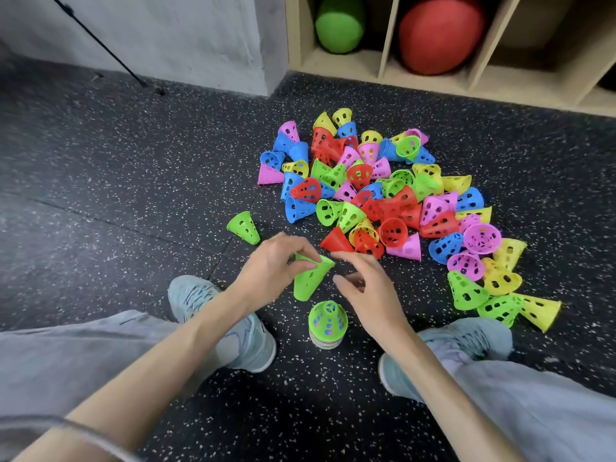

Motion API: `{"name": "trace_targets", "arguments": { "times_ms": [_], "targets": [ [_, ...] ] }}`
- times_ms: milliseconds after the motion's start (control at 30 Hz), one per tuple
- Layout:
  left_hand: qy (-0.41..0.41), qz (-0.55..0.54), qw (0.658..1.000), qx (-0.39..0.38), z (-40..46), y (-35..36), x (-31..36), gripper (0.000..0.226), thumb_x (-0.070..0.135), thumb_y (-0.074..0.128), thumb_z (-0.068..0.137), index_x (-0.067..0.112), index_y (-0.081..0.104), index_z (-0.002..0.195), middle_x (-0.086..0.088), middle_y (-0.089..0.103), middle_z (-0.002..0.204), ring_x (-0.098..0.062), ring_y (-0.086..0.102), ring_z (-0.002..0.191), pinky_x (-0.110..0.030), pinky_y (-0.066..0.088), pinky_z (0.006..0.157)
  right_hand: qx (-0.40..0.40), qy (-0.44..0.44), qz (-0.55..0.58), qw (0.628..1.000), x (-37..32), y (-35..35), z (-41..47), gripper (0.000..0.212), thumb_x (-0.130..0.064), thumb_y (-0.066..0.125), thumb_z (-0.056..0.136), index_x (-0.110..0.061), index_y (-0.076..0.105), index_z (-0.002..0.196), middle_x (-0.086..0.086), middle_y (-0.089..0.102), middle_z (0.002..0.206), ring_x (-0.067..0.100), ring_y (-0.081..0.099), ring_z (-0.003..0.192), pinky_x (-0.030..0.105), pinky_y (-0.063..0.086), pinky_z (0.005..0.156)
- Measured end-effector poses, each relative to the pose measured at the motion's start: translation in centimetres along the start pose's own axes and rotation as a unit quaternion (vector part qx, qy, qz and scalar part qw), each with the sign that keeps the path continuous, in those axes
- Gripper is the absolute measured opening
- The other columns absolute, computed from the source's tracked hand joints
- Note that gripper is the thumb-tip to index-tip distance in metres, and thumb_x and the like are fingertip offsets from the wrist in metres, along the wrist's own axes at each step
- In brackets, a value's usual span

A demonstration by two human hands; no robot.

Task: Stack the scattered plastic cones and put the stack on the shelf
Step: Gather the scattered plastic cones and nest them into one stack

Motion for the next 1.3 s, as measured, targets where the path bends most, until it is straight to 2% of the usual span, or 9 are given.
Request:
{"name": "trace_targets", "arguments": {
  "times_ms": [167, 333, 567, 667, 767, 1000, 1100, 1200, 1300],
  "targets": [
    [0.011, -0.025, 0.999, -0.043, 0.3, 1.7, 0.9, 0.009, 0.024, 0.077, 0.090, 0.031, 0.074, 0.095, 0.018, 0.066, 0.088, -0.006, 0.055, 0.088, -0.030, 0.048, 0.082, 0.028, -0.007, -0.014, 0.999, 0.3, -0.4, 0.2, 0.014, -0.022, 0.070, 0.093, -0.034, 0.068, 0.101, -0.022, 0.057, 0.108, 0.004, 0.061, 0.102, 0.041, 0.052, 0.092],
    [0.034, -0.051, 0.997, -0.053, 2.4, 4.2, 3.7, 0.007, 0.022, 0.077, 0.090, 0.027, 0.075, 0.093, 0.016, 0.067, 0.091, -0.006, 0.056, 0.090, -0.027, 0.045, 0.081, 0.058, 0.044, -0.026, 0.997, 2.1, -2.4, -0.5, 0.017, -0.029, 0.072, 0.093, -0.034, 0.056, 0.095, -0.013, 0.065, 0.099, 0.007, 0.060, 0.095, 0.034, 0.048, 0.079],
    [0.082, -0.082, 0.991, -0.068, 5.6, 6.9, 7.3, 0.008, 0.022, 0.074, 0.093, 0.022, 0.076, 0.101, 0.011, 0.071, 0.112, -0.007, 0.062, 0.111, -0.030, 0.049, 0.096, 0.176, 0.084, 0.023, 0.980, 4.5, -6.9, -1.1, 0.013, -0.026, 0.076, 0.090, -0.025, 0.063, 0.091, -0.015, 0.070, 0.088, 0.005, 0.064, 0.084, 0.034, 0.048, 0.077],
    [0.039, -0.110, 0.993, -0.037, 6.7, 7.5, 5.5, 0.010, 0.023, 0.070, 0.096, 0.025, 0.074, 0.106, 0.013, 0.070, 0.115, -0.008, 0.064, 0.110, -0.034, 0.053, 0.093, 0.198, 0.101, 0.036, 0.974, 5.7, -7.3, -1.0, 0.012, -0.025, 0.076, 0.090, -0.022, 0.064, 0.092, -0.015, 0.069, 0.090, -0.004, 0.062, 0.089, 0.029, 0.046, 0.079],
    [-0.032, -0.092, 0.995, -0.010, 7.7, 7.8, 2.1, 0.014, 0.028, 0.067, 0.098, 0.031, 0.071, 0.110, 0.010, 0.069, 0.113, -0.008, 0.065, 0.105, -0.036, 0.054, 0.092, 0.213, 0.123, 0.047, 0.968, 7.1, -7.2, -0.8, 0.012, -0.025, 0.074, 0.090, -0.021, 0.064, 0.094, -0.014, 0.068, 0.092, 0.003, 0.064, 0.093, 0.031, 0.046, 0.082],
    [-0.109, -0.019, 0.992, -0.066, 9.5, 10.4, -4.1, 0.032, 0.024, 0.071, 0.095, 0.025, 0.064, 0.126, 0.003, 0.063, 0.118, -0.008, 0.065, 0.101, -0.027, 0.053, 0.089, 0.245, 0.158, 0.066, 0.954, 9.3, -7.6, -0.2, 0.011, -0.024, 0.073, 0.091, -0.020, 0.062, 0.092, -0.015, 0.065, 0.089, 0.006, 0.062, 0.088, 0.014, 0.040, 0.070],
    [-0.126, 0.009, 0.989, -0.077, 10.3, 11.7, -5.5, 0.042, 0.024, 0.073, 0.093, 0.023, 0.060, 0.133, 0.002, 0.064, 0.124, -0.009, 0.062, 0.102, -0.029, 0.051, 0.094, 0.260, 0.184, 0.071, 0.945, 10.7, -7.6, -0.2, 0.014, -0.026, 0.073, 0.091, -0.025, 0.059, 0.090, -0.016, 0.063, 0.090, 0.021, 0.059, 0.094, 0.036, 0.044, 0.079],
    [-0.147, 0.033, 0.988, -0.031, 10.9, 11.9, -6.2, 0.051, 0.027, 0.075, 0.090, 0.024, 0.057, 0.137, 0.000, 0.060, 0.131, -0.020, 0.057, 0.116, -0.041, 0.053, 0.098, 0.271, 0.198, 0.082, 0.938, 11.5, -7.5, -0.2, 0.014, -0.026, 0.074, 0.090, -0.024, 0.059, 0.089, -0.015, 0.063, 0.089, 0.024, 0.060, 0.095, 0.037, 0.043, 0.079],
    [-0.171, 0.088, 0.981, 0.016, 11.1, 11.2, -6.9, 0.054, 0.025, 0.075, 0.091, 0.021, 0.054, 0.141, -0.007, 0.054, 0.136, -0.028, 0.047, 0.125, -0.039, 0.046, 0.102, 0.266, 0.196, 0.096, 0.939, 11.8, -7.2, -0.1, 0.013, -0.025, 0.074, 0.090, -0.023, 0.060, 0.088, -0.011, 0.066, 0.089, 0.023, 0.062, 0.093, 0.037, 0.045, 0.078]
  ]
}}
Point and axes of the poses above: each hand's wrist, its own z-axis towards the middle knuckle, its own y-axis out of the palm, x = y × z, the point moved 9 cm from there along z, towards the middle knuckle
